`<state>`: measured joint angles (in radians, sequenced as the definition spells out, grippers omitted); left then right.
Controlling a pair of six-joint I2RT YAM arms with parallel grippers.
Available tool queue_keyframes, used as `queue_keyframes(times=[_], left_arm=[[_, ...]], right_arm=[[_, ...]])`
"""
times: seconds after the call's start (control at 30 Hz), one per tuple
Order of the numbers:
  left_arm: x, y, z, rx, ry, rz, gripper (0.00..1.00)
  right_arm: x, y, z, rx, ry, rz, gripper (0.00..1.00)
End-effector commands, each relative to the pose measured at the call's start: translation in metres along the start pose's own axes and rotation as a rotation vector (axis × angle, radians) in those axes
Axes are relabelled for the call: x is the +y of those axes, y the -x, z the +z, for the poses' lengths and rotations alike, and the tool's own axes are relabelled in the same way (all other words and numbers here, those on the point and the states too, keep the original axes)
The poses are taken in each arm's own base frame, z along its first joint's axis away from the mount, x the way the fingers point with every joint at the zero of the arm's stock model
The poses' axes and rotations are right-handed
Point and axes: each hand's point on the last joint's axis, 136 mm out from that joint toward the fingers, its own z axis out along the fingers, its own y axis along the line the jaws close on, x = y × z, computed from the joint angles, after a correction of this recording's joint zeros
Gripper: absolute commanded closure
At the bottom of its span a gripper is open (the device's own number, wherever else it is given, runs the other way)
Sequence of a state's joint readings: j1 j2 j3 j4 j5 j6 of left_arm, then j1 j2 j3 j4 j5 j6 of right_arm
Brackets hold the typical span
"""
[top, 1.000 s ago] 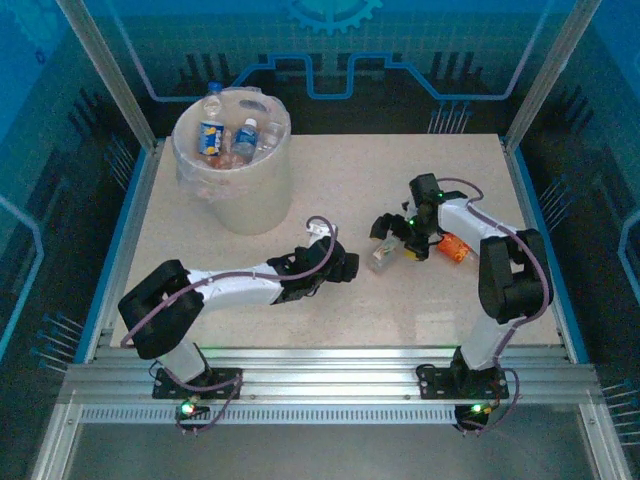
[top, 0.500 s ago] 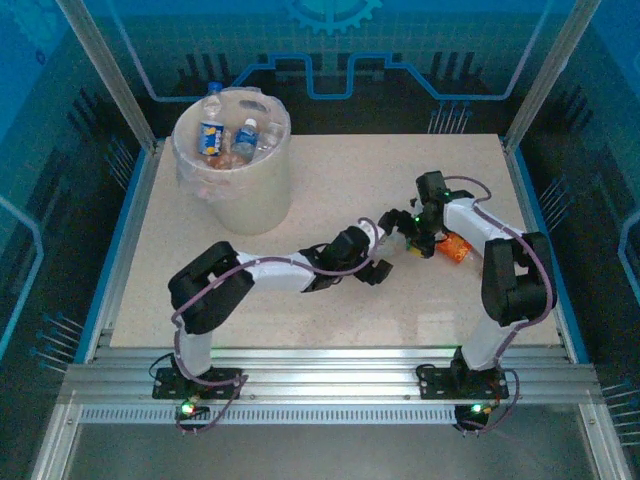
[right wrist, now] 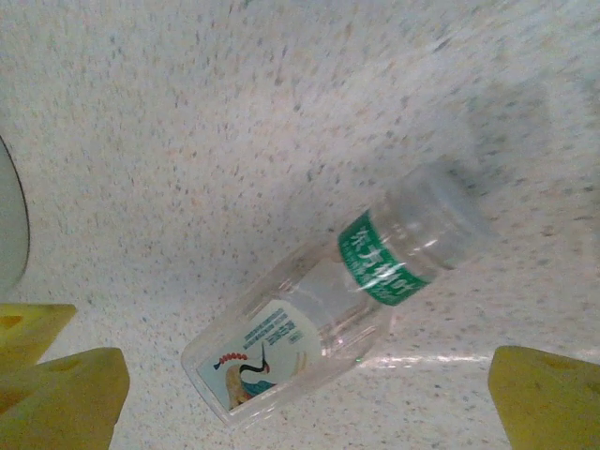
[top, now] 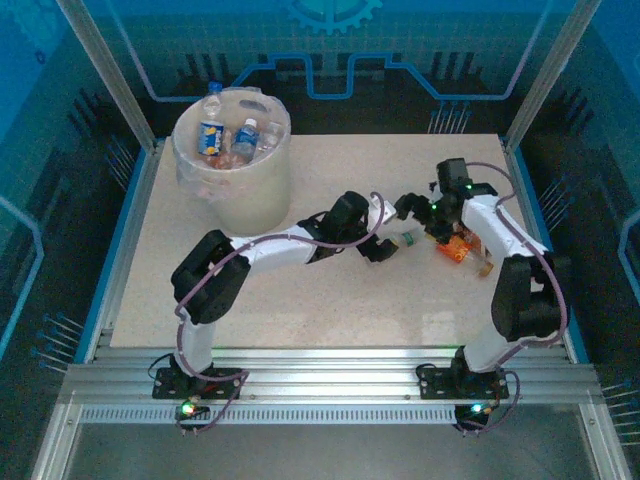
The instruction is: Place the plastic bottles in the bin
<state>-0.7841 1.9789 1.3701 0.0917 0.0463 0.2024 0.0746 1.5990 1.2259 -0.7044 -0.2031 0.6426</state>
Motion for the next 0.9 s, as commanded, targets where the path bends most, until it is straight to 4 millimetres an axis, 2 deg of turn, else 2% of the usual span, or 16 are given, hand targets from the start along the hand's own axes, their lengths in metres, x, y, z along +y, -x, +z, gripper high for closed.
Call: queue_keyframes(times=[0.0, 0.27, 0.53, 0.7, 0.87], left_arm=[[-0.024, -0.018, 0.010, 0.087, -0.126, 0.006, 0.01], [-0.021, -0.033, 0.033, 0.221, -0.116, -0.023, 0.01], [-0.015, -0.058, 0.050, 0.379, -0.064, -0.033, 0.02], [-0.006, -0.069, 0.058, 0.435, -0.012, -0.054, 0.14], [-0.006, -0.077, 0.062, 0.464, -0.011, -0.068, 0.34]], right_arm=[[-0.014, 0.012, -0.029, -0.066, -0.056, 0.007, 0.00], [-0.045, 0.021, -0.074, -0.185, -0.123, 0.059, 0.00], [-0.057, 0.017, -0.095, -0.240, -0.147, 0.078, 0.00], [-0.056, 0.018, -0.098, -0.251, -0.144, 0.082, 0.00], [-0.057, 0.017, -0.098, -0.252, -0.144, 0.084, 0.00]])
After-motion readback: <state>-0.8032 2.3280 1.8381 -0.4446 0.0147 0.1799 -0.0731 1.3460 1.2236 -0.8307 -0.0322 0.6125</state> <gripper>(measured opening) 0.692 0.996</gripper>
